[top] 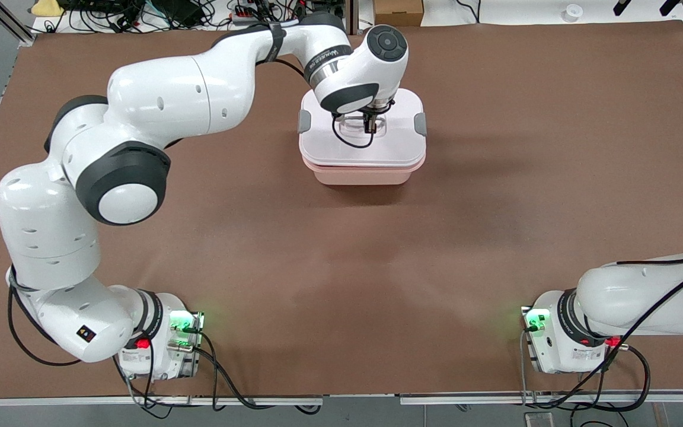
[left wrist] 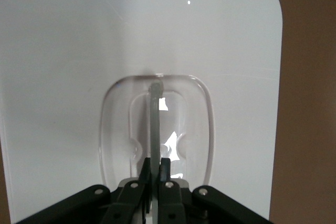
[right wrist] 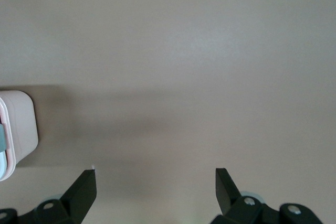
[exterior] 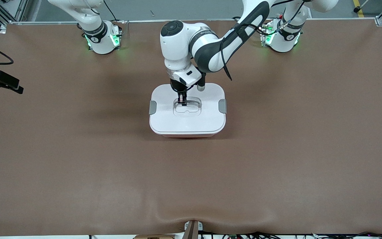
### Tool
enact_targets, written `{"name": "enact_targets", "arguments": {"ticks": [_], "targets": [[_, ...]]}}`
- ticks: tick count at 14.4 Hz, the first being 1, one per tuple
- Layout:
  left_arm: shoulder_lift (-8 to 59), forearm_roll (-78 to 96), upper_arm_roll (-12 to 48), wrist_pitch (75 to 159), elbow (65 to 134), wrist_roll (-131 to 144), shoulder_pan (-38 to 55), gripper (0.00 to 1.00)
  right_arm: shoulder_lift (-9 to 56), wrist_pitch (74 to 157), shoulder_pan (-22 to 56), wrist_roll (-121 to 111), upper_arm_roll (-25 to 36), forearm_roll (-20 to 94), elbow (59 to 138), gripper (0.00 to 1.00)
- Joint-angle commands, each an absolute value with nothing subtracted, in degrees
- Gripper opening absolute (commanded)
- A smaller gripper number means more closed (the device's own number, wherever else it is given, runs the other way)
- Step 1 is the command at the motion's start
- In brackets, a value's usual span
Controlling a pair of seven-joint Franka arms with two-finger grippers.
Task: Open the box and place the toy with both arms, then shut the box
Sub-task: 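Lower the lid onto the box and press it down with the left gripper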
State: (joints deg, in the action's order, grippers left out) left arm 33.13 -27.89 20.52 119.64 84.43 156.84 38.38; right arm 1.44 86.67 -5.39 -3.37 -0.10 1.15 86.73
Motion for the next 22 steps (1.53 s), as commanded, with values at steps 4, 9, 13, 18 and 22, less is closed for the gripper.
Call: {"name": "enact_targets", "arguments": {"ticks": [4, 9, 13, 18, 22], "targets": [[34.63, -30.23, 19.95, 120.59, 83.14, 162.33, 39.46, 0.0, 1.58, 85.7, -5.54, -2.99, -0.09, 2.29, 84.99, 1.0], [34.89, -30.23, 19.95, 120.59, 82.97, 162.33, 39.46, 0.0, 1.67, 85.95, -5.54, -3.08, -0.18, 2.29, 84.99, 1.0], [35.51, -30.32, 19.95, 120.59, 82.97, 162.77, 39.55, 0.0, 1.67, 86.13, -5.54, -3.16, -0.09, 2.29, 84.99, 1.0], [35.95, -30.41, 19.95, 120.59, 83.14, 162.77, 40.16, 0.0, 1.67, 86.13, -5.27, -3.16, -0.18, 2.29, 84.99, 1.0], [35.77, -30.59, 19.95, 120.5, 83.76, 162.77, 39.73, 0.0, 1.67, 86.22, -5.27, -3.16, -0.18, 2.29, 84.99, 1.0]]}}
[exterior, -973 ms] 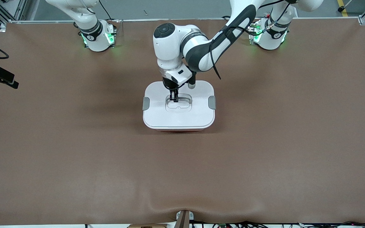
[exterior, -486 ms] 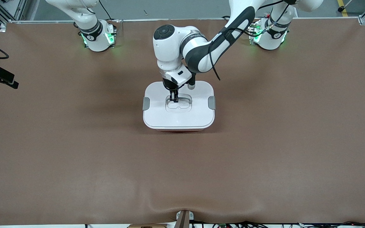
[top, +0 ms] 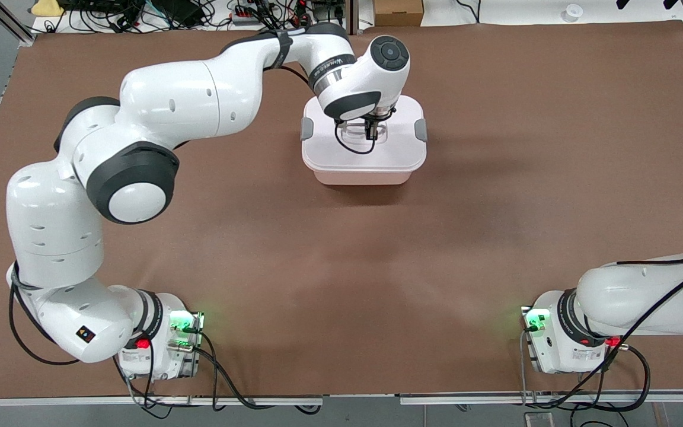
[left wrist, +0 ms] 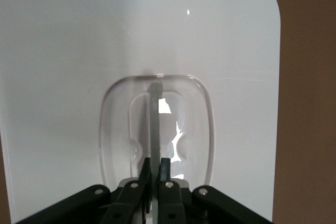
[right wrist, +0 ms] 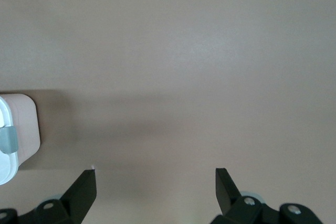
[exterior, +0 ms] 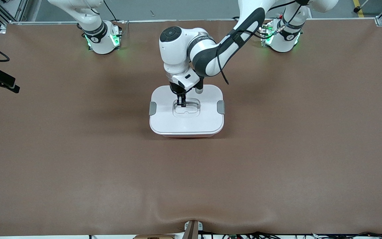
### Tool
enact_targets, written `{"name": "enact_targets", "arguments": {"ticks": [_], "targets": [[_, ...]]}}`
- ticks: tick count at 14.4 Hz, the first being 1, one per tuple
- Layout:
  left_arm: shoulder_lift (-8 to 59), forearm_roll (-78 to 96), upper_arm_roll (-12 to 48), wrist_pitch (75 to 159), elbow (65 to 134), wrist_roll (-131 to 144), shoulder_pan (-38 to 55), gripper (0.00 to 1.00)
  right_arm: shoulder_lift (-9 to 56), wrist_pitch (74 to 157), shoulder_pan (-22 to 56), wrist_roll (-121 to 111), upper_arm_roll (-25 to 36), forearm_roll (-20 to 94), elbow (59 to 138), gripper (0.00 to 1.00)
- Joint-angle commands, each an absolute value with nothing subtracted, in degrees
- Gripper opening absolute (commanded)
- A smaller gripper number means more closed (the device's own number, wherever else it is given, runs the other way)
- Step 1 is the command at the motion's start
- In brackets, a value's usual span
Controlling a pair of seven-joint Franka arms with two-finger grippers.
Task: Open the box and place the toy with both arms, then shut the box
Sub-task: 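Lower the lid onto the box and press it down with the left gripper, then release the lid handle and lift the left gripper away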
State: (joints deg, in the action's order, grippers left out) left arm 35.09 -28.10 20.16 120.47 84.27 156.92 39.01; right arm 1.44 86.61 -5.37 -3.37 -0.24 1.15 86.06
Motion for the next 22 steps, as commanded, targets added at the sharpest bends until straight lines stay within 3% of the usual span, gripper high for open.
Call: {"name": "enact_targets", "arguments": {"ticks": [1, 6, 8, 14, 22], "targets": [[35.86, -30.85, 19.86, 120.24, 83.93, 162.77, 39.64, 0.0, 1.67, 86.13, -5.27, -3.08, -0.18, 2.37, 84.99, 1.0], [35.77, -30.85, 19.78, 119.88, 84.73, 162.6, 39.46, 0.04, 1.67, 86.05, -5.54, -3.16, -0.18, 2.11, 84.99, 1.0], [35.25, -30.85, 19.78, 119.36, 84.38, 161.55, 39.46, 1.0, 1.67, 86.04, -5.54, -3.16, -0.18, 2.02, 84.99, 1.0], [28.84, -24.81, 20.04, 110.39, 83.41, 144.96, 36.57, 1.0, 1.76, 86.13, -5.36, -3.16, -0.18, 1.93, 84.99, 1.0], [21.1, -14.86, 20.04, 96.44, 80.69, 109.91, 22.17, 1.0, 1.67, 86.13, -5.36, -3.16, -0.18, 1.76, 84.99, 1.0]]}}
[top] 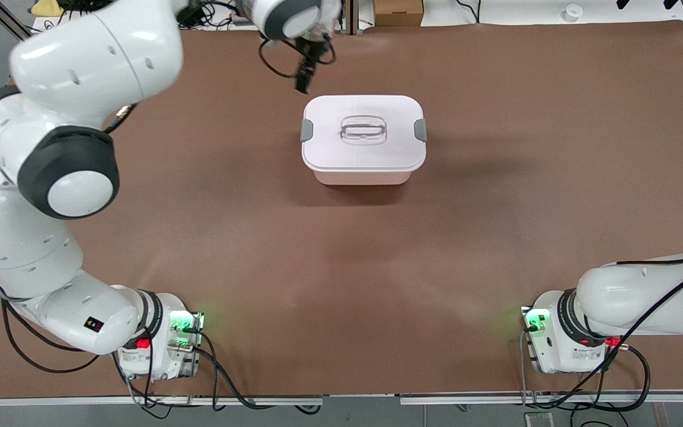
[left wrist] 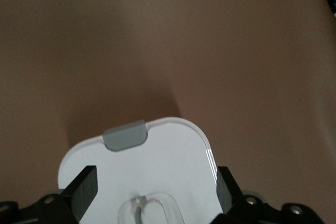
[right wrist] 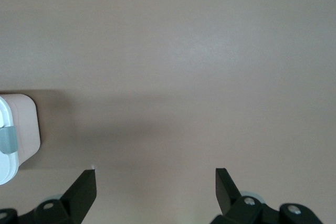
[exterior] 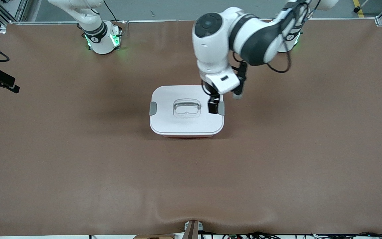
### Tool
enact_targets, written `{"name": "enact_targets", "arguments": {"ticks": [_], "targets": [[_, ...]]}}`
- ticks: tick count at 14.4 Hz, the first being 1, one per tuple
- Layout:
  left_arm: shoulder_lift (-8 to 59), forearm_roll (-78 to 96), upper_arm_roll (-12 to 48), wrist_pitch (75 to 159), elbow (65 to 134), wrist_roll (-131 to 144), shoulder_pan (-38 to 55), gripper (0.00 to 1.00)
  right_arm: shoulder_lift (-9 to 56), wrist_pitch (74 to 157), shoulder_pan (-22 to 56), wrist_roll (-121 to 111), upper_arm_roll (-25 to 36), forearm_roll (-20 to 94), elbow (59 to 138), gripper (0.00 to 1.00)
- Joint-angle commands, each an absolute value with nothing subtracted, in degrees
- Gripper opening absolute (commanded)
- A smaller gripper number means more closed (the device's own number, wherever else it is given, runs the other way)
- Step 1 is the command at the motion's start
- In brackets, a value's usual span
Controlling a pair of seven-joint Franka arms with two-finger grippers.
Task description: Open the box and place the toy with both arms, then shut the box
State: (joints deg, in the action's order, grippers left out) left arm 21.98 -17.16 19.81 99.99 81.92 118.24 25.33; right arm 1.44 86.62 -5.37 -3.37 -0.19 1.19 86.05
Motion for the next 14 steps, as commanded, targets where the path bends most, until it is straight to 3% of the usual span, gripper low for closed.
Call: {"name": "enact_targets", "arguments": {"ticks": [1, 6, 14], "targets": [[21.09, -14.33, 20.04, 94.59, 79.99, 106.91, 20.67, 1.0, 1.76, 86.13, -5.36, -3.16, -0.18, 1.84, 84.99, 1.0], [20.4, -14.5, 20.13, 91.5, 79.01, 83.72, 11.36, 1.0, 1.76, 86.13, -5.19, -3.16, -0.18, 1.85, 84.99, 1.0], [12.93, -14.15, 20.04, 87.45, 79.01, 50.66, 1.59, 1.0, 1.67, 86.13, -5.36, -3.25, -0.18, 1.67, 84.99, 1.0]]}}
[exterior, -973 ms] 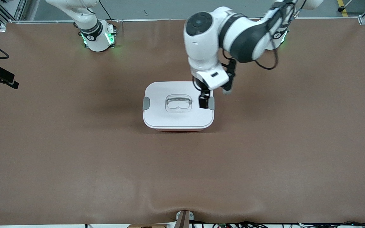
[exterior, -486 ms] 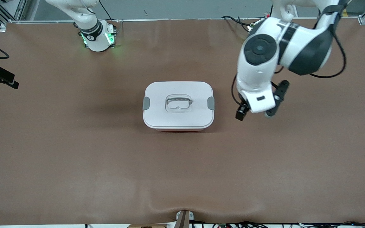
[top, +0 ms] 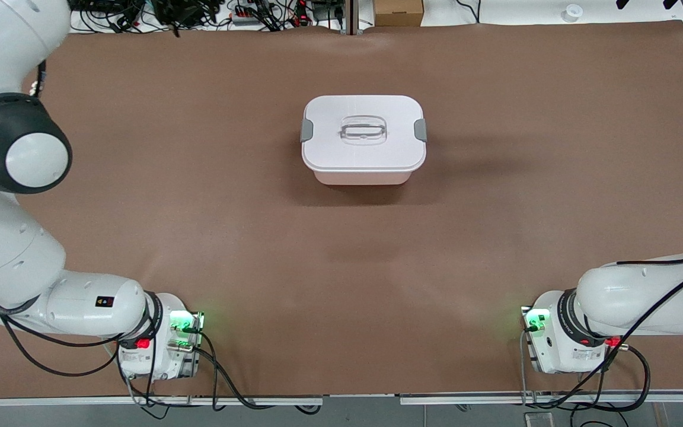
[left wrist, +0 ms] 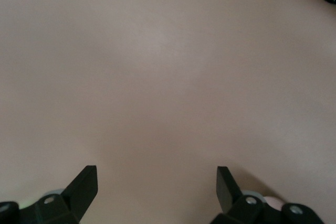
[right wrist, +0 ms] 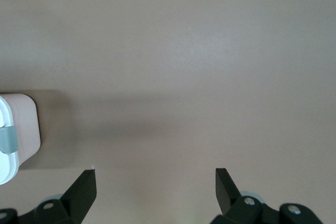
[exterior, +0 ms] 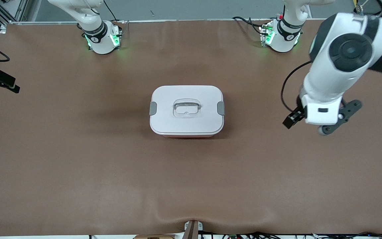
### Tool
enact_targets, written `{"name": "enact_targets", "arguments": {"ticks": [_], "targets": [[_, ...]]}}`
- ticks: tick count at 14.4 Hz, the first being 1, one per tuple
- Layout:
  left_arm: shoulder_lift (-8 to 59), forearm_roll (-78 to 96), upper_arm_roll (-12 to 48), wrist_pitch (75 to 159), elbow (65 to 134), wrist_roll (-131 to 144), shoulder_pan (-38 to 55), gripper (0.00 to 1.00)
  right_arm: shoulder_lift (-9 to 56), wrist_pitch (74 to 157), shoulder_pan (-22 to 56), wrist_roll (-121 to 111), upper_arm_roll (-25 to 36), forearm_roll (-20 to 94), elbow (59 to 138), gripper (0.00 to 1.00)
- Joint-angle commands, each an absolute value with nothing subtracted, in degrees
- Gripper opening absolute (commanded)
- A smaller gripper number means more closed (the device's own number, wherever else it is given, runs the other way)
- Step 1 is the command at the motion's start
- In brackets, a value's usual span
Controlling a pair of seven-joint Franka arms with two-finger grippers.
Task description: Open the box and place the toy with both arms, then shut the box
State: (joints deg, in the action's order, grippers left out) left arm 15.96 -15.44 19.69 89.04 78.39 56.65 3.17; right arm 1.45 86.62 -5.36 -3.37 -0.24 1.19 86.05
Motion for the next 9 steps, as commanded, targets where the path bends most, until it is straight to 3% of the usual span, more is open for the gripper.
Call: {"name": "enact_targets", "arguments": {"ticks": [1, 5, 9], "targets": [[12.83, -13.98, 20.04, 87.54, 79.1, 44.19, 0.54, 1.0, 1.76, 86.13, -5.36, -3.25, -0.18, 1.58, 84.99, 1.0], [10.48, -12.49, 19.87, 87.54, 79.1, 22.19, -3.16, 1.0, 1.93, 85.78, -5.27, -3.34, -0.09, 1.41, 85.25, 1.0], [5.99, -10.12, 8.64, 87.19, 81.03, 9.43, 3.77, 1.0, 1.93, 85.43, -5.27, -3.51, -0.17, 0.45, 85.25, 1.0]]}}
